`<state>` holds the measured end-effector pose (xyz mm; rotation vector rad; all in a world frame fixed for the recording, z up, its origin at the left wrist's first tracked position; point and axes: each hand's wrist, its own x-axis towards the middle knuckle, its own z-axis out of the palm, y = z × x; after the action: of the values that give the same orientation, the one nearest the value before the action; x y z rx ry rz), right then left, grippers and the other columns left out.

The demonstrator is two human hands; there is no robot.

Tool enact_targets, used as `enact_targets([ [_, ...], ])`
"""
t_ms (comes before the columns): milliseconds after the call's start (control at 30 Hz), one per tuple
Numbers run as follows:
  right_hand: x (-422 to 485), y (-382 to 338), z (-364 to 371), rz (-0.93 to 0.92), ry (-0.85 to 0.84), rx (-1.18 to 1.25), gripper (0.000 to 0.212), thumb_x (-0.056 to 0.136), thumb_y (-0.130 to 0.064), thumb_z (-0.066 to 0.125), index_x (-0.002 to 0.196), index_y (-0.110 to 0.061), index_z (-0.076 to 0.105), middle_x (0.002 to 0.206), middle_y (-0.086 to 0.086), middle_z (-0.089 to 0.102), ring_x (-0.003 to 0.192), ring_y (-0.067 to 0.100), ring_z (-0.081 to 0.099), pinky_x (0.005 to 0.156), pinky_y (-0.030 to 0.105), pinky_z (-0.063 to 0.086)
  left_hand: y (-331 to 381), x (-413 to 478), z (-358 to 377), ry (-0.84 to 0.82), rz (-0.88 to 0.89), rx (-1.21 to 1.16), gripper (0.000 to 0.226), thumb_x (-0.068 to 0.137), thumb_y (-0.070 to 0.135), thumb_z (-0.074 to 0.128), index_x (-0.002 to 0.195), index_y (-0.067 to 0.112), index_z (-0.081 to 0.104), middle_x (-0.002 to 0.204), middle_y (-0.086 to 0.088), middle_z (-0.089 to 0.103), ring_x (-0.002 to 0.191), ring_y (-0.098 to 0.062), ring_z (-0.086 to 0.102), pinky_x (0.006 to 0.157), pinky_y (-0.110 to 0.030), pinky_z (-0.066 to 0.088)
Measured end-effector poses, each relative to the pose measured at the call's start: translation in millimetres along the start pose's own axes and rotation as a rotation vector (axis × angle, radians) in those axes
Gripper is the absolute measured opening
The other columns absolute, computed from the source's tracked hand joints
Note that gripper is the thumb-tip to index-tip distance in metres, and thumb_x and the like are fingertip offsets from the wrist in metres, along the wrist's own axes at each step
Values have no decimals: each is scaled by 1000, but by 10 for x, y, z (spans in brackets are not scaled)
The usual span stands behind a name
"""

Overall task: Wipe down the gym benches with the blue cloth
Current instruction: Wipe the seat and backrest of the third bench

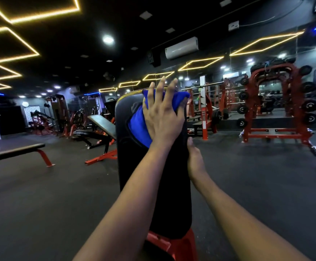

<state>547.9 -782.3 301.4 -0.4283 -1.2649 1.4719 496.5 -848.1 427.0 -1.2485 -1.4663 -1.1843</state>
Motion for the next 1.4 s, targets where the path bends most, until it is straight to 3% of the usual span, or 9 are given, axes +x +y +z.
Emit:
enact_targets([
  [100, -131, -223, 91, -33, 65, -132, 86, 75, -87, 42, 122, -20, 70, 117, 2, 72, 115, 19, 64, 108, 47, 43, -54, 421, -82, -35, 56, -116, 56, 88, 58, 53, 129, 21, 44, 131, 4, 53, 124, -17, 47, 105, -42, 37],
  [200, -73, -539, 198, -89, 150, -182, 64, 101, -61, 29, 141, -18, 54, 140, 1, 57, 131, 19, 51, 115, 39, 36, -162, 862, -129, -209, 327, 26, 42, 89, 64, 47, 107, 26, 55, 111, 8, 63, 109, -15, 55, 85, -35, 42],
  [300, 28, -747, 349, -149, 211, -187, 60, 104, -54, 28, 145, -15, 48, 146, 4, 50, 137, 21, 43, 110, 32, 32, -191, 1068, -107, -357, 398, 77, 41, 87, 68, 47, 101, 33, 63, 102, 8, 67, 99, -17, 59, 72, -31, 36],
  [500, 42, -696, 410, -257, 357, -237, 51, 107, -43, 33, 138, -9, 55, 137, 8, 58, 133, 24, 49, 100, 26, 34, -89, 1245, -108, -519, 492, 35, 48, 86, 65, 55, 119, 31, 51, 103, 8, 64, 86, -19, 58, 68, -31, 33],
  [633, 6, -710, 457, -262, 385, -293, 57, 106, -45, 30, 135, -5, 58, 136, 14, 57, 131, 29, 49, 109, 37, 36, -550, 1345, -137, -600, 353, -57, 57, 89, 71, 44, 126, 29, 52, 127, 2, 57, 118, -19, 45, 91, -38, 32],
  [800, -47, -744, 481, -276, 406, -284, 55, 107, -42, 31, 124, -2, 65, 104, 3, 64, 107, 20, 56, 91, 29, 39, -844, 1398, -184, -653, 105, 25, 55, 95, 68, 33, 139, 40, 50, 146, 2, 49, 136, -23, 40, 108, -43, 28],
  [1067, -117, -814, 529, -233, 424, -273, 51, 107, -39, 33, 121, -5, 68, 92, -5, 59, 97, 17, 56, 77, 21, 35, -81, 1016, -245, -501, 516, 9, 50, 97, 65, 31, 122, 36, 62, 117, -3, 67, 112, -23, 58, 90, -37, 37],
  [1233, -141, -793, 541, -220, 442, -314, 51, 108, -39, 32, 116, -4, 68, 82, -10, 53, 91, 16, 51, 83, 26, 34, -1064, 1193, -211, -529, 111, -106, 59, 89, 77, 31, 132, 45, 56, 136, 2, 59, 126, -24, 52, 101, -39, 42],
  [1400, -132, -765, 539, -225, 428, -344, 45, 107, -43, 29, 98, -18, 66, 82, -12, 56, 80, 10, 53, 80, 27, 36, -1736, 922, -118, -393, -310, -305, 57, 97, 65, 34, 140, 31, 50, 143, -6, 52, 134, -29, 44, 105, -41, 34],
])
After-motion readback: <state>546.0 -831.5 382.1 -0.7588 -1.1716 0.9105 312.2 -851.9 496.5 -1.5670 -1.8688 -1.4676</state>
